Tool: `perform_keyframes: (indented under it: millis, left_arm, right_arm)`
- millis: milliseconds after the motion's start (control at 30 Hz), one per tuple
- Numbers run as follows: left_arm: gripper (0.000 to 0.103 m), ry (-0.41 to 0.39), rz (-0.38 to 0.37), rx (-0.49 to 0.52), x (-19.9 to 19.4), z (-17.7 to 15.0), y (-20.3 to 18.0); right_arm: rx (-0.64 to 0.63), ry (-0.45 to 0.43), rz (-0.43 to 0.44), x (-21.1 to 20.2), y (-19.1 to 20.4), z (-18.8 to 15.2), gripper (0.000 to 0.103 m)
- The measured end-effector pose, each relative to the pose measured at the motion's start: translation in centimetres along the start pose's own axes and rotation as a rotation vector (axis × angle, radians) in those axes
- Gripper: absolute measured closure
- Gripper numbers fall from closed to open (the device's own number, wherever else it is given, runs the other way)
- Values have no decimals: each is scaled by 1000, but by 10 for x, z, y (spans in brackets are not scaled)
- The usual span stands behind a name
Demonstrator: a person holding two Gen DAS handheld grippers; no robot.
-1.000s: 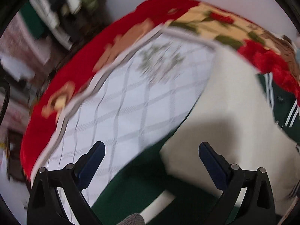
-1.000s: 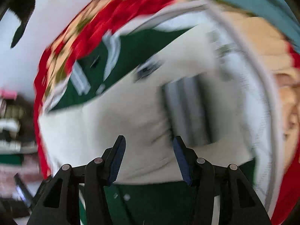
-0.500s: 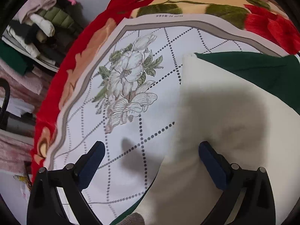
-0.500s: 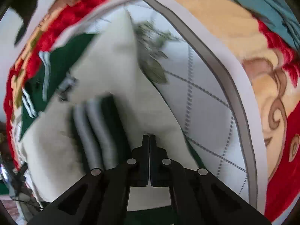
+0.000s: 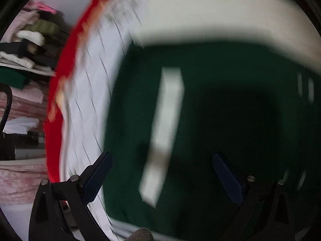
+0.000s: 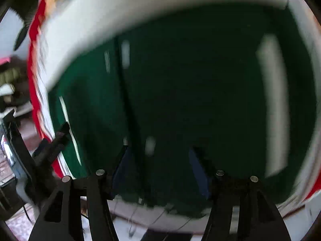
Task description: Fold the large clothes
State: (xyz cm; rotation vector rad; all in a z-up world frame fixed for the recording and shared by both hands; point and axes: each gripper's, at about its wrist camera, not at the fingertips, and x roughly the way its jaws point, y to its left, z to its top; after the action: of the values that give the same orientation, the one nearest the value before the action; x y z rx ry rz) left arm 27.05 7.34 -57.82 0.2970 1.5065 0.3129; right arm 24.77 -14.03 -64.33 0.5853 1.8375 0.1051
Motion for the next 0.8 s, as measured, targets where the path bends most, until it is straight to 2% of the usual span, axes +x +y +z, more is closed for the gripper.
perform_keyframes:
  millis: [33,67,100,133,167,200,267,400,567,700,800]
  left_arm:
    - [0,15,1,1,5,-11,-1]
    - [0,23,8,3,9,-23,-2]
    - [0,27,11,11,12,-31,-4]
    - [0,27,16,15,13,-36,-4]
    - [0,27,19,14,14,-41,-3]
    - [0,25,14,8,13,-44,0]
    - [0,20,11,-5,12,-48,9]
    - [0,0,28,-32,10,-53,33]
    - [0,-17,67,-44,20,-49,61]
    - [0,9,76,-59,29,-44,70]
    - [0,-3,31,-146,20,-41,84]
  right_arm:
    - [-6,18,-10,13,2,-8,40]
    - [-30,31,-68,34,10,-19,40]
    - [-64,6,-119,44,20,-22,41]
    - [-88,-22,-154,47,23,-26,46]
    - [-93,-70,-216,50,27,-31,72]
    - [-79,-82,-238,50,28,-33,78]
    - [-29,-80,-219,51,29,-35,88]
    - [43,-43,-134,56,50,-34,91]
    - [-1,18,-28,72,92,-52,91]
    - [-62,85,56,89,96,-53,85]
    - [16,119,195,68,68,-55,81]
